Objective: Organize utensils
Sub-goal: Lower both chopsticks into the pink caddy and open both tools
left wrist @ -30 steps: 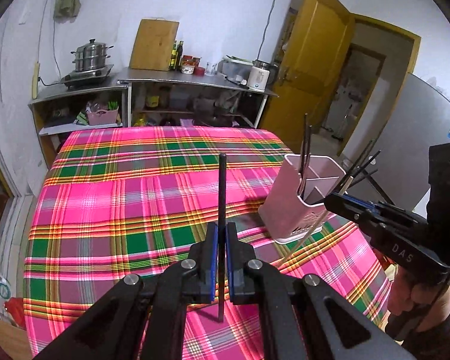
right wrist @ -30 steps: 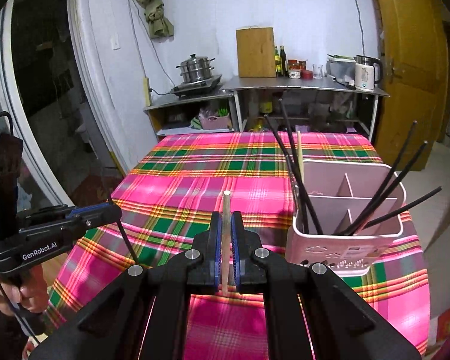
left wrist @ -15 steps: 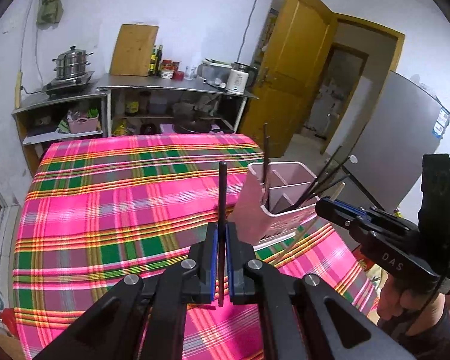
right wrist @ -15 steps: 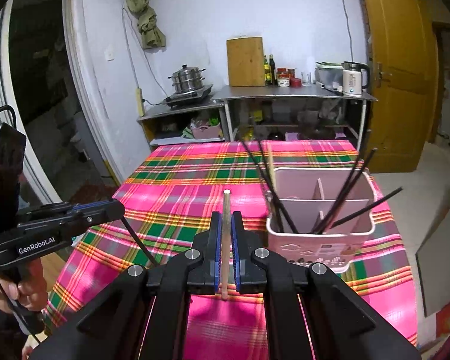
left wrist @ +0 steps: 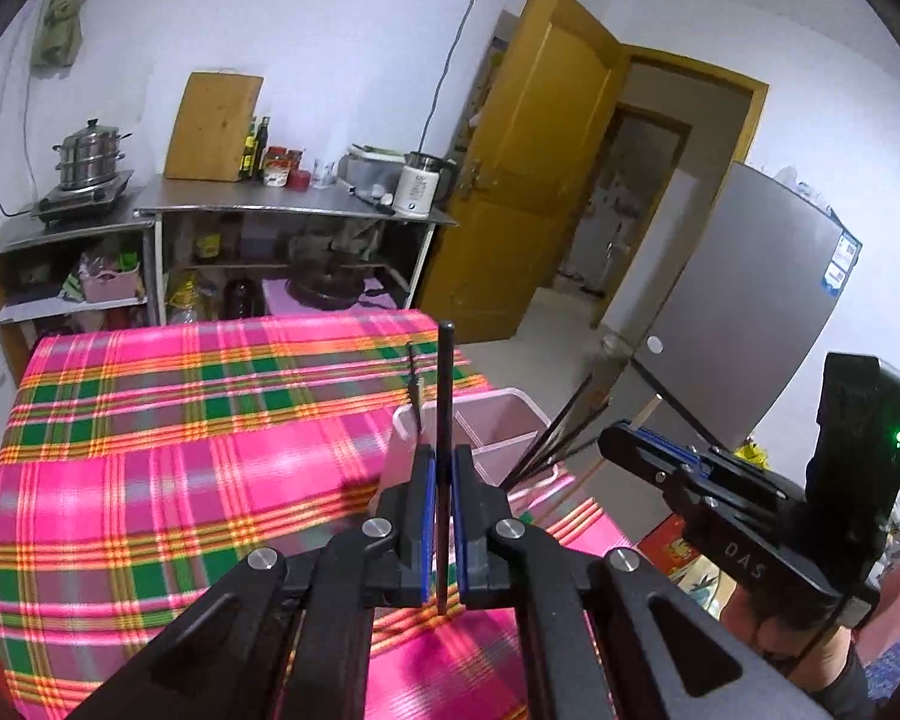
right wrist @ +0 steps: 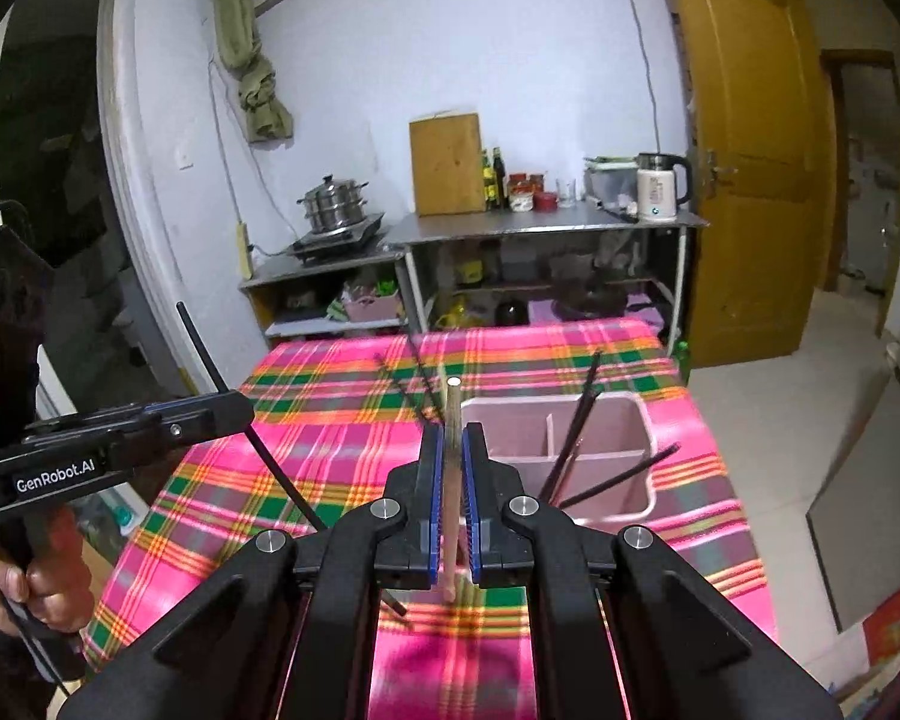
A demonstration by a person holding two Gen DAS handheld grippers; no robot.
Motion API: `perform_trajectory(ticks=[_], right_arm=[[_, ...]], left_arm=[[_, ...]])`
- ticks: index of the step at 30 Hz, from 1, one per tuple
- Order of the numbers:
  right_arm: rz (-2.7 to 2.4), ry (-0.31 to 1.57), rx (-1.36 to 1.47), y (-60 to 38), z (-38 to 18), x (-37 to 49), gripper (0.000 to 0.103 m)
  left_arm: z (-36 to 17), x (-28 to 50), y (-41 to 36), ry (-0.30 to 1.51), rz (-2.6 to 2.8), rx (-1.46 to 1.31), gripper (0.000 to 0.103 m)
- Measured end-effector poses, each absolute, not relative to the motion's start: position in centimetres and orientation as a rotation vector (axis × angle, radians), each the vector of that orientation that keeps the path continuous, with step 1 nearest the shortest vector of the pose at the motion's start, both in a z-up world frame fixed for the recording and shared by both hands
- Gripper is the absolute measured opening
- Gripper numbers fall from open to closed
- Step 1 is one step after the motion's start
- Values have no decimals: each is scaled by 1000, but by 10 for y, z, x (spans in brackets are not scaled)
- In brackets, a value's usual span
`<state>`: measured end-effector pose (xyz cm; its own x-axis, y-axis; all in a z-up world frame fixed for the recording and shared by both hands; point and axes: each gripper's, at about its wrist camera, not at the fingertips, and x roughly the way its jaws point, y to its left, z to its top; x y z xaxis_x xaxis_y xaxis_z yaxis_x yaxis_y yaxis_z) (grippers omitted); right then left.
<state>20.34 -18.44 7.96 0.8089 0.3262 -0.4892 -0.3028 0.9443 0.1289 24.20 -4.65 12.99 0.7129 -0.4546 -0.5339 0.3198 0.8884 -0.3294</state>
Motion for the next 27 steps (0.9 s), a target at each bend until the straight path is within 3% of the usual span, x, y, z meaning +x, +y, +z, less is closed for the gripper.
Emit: perform_trajectory(ticks=[13,27], right_arm=[[295,448,71,-201,106,234,6],[273,470,28,-192,78,250,6]], left_arm=[[163,287,-67,569,-430,-223,5],[115,315,-79,612,-414,-220,5]])
